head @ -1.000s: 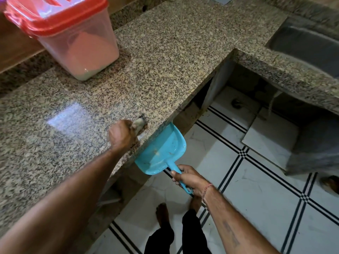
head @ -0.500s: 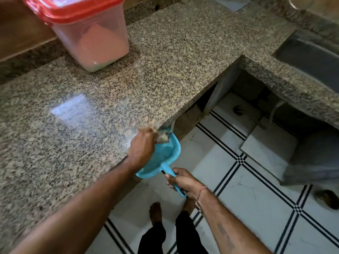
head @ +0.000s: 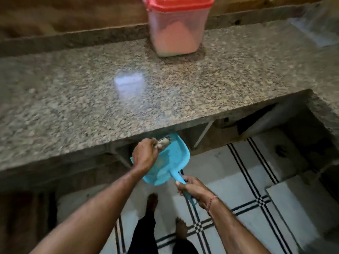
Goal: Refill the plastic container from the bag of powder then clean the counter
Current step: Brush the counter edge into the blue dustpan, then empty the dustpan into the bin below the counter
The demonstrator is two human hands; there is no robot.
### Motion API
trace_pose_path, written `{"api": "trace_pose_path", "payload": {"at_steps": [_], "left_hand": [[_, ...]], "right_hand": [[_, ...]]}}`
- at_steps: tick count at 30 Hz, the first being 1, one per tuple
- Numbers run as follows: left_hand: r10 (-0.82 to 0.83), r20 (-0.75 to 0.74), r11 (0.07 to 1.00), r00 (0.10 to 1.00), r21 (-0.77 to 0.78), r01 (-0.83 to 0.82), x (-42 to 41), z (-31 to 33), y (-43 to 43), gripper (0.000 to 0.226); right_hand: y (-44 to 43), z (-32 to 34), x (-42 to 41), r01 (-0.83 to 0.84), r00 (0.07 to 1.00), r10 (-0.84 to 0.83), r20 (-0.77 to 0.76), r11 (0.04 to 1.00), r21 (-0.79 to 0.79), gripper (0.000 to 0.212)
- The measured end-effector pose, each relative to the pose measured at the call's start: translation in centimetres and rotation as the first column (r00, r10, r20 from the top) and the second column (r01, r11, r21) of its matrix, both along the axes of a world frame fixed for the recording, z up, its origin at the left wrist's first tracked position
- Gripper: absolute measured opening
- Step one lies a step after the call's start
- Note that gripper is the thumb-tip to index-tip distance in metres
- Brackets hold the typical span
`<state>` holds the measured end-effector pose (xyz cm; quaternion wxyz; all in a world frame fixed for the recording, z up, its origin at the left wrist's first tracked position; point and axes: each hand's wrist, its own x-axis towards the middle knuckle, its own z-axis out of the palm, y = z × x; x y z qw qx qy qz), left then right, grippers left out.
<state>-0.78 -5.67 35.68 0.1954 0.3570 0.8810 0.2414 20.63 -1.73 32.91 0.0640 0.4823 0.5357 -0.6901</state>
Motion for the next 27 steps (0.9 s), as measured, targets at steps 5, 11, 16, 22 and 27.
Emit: {"api": "trace_pose_path", "payload": {"at_steps": [5, 11, 16, 22, 27], "left_hand": [[0.462, 0.209, 0.879, 0.862, 0.016, -0.476, -0.9, -2.5, -12.1, 0.015], [0.822, 0.304, 0.518, 0.482, -0.046, -0.854, -1.1, -4.9, -28.1, 0.028], [0.943, 0.308, 0.161, 0.128, -0.084, -0.983, -1.1, -9.4, -45.1, 0.031], [0.954, 0.252, -0.134, -0.165, -0.137, -0.982, 1.3, -16.4, -59.0, 0.03], [0.909, 0.252, -0.303, -0.334, -0.153, -0.941, 0.6, -23.9, -64.4, 0.028]], "right_hand": [[-5.0, -1.0, -1.8, -0.304, 0.953, 0.303, 0.015, 0.953, -0.002, 0.014], [-14.3, -2.7, -7.2, -0.604, 0.794, 0.604, 0.064, 0.797, -0.012, 0.017], [-26.2, -5.6, -13.4, -0.799, 0.597, 0.802, 0.036, 0.598, -0.061, 0.021], [-38.4, -13.8, -17.9, -0.92, 0.366, 0.919, 0.143, 0.381, -0.093, 0.013], [-46.6, -23.2, -22.1, -0.933, 0.305, 0.921, 0.241, 0.34, -0.12, 0.01]]}}
